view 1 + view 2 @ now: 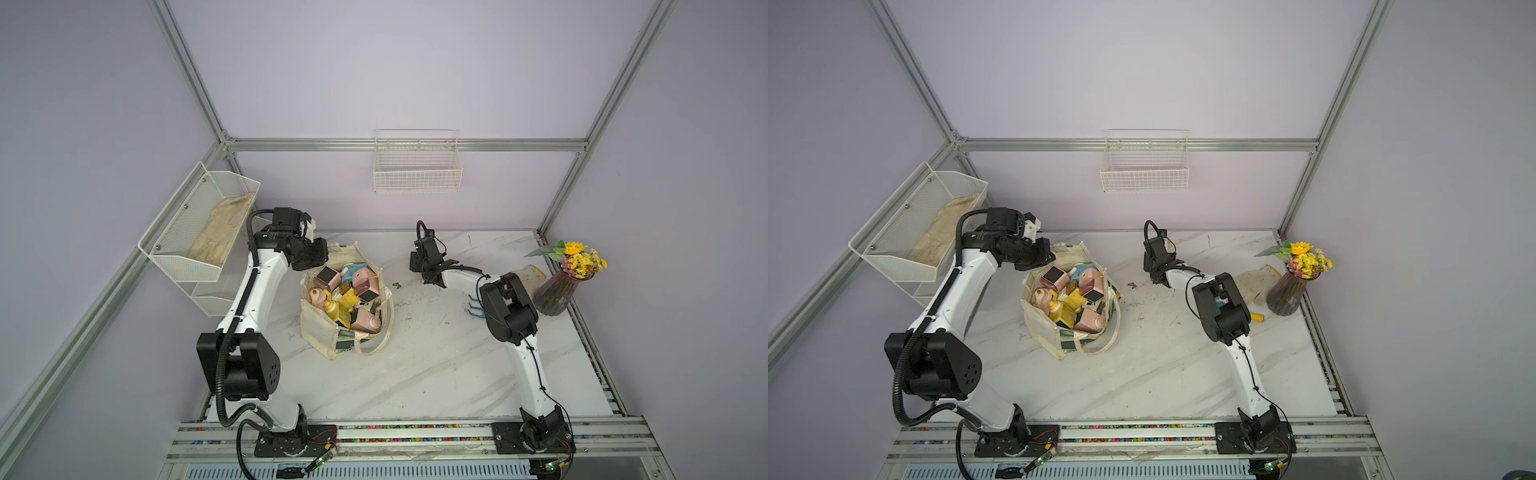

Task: Take out the pencil sharpeners from the tote bags
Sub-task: Place the pencil sharpener at the center of the board.

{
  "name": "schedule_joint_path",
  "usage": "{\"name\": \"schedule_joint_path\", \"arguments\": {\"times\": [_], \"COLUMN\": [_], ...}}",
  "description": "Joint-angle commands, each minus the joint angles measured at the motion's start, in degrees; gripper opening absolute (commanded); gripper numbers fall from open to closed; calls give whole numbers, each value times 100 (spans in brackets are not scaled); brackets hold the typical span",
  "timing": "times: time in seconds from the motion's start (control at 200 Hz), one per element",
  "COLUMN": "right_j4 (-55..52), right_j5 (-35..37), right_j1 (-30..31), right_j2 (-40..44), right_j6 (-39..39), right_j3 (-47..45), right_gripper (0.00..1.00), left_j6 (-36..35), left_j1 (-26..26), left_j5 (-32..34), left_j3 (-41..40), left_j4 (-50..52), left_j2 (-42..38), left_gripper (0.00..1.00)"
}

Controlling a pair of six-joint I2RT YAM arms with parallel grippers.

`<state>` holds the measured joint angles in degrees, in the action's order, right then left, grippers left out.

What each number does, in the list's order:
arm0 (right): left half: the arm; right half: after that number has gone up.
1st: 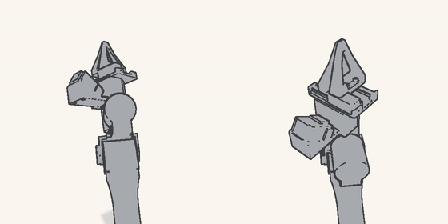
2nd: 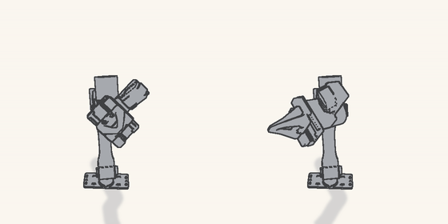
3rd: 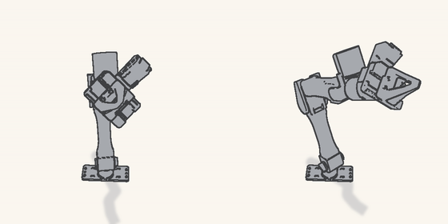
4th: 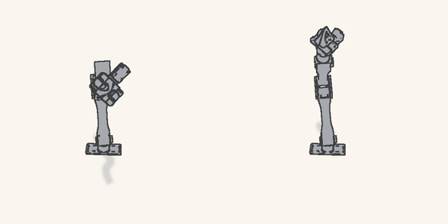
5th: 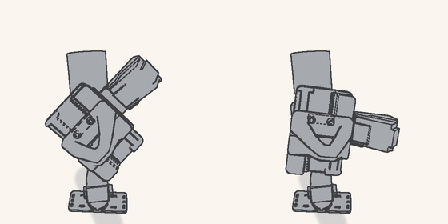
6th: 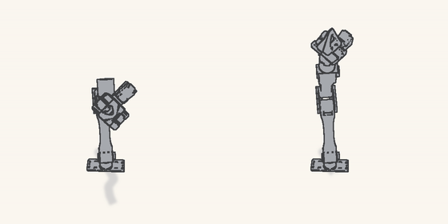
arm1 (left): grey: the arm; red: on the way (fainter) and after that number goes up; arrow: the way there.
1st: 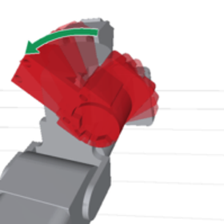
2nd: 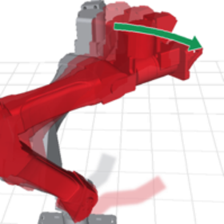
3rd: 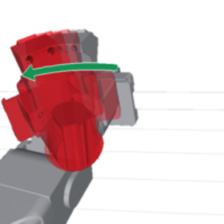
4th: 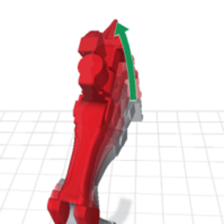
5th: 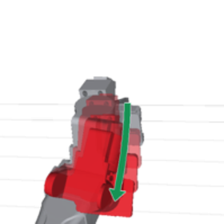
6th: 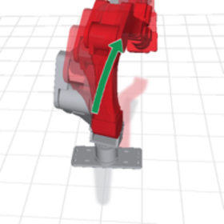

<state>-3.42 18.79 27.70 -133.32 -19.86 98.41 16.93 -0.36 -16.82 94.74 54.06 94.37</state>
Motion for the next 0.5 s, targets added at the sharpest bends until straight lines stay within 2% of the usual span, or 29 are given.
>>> {"name": "schedule_joint_path", "arguments": {"times": [0.0,0.2,0.305,0.425,0.495], "right_j4": [101,-40,-76,-50,-233], "right_j5": [-255,-805,-976,-1514,-1474], "right_j1": [15,16,25,121,329], "right_j2": [497,1290,2013,2907,3317], "right_j6": [12,40,-1,79,118], "right_j3": [-120,-409,-825,-1357,-1454], "right_gripper": [76,78,77,76,75], "left_j6": [-5,-9,4,4,8], "left_j1": [-5,-7,0,0,-2], "left_j5": [-88,-74,-48,-86,-61], "left_j3": [-193,-193,-201,-186,-184], "left_j4": [-299,-295,-298,-285,-289], "left_j2": [-281,-296,-289,-288,-305], "left_gripper": [0,0,0,0,0]}}
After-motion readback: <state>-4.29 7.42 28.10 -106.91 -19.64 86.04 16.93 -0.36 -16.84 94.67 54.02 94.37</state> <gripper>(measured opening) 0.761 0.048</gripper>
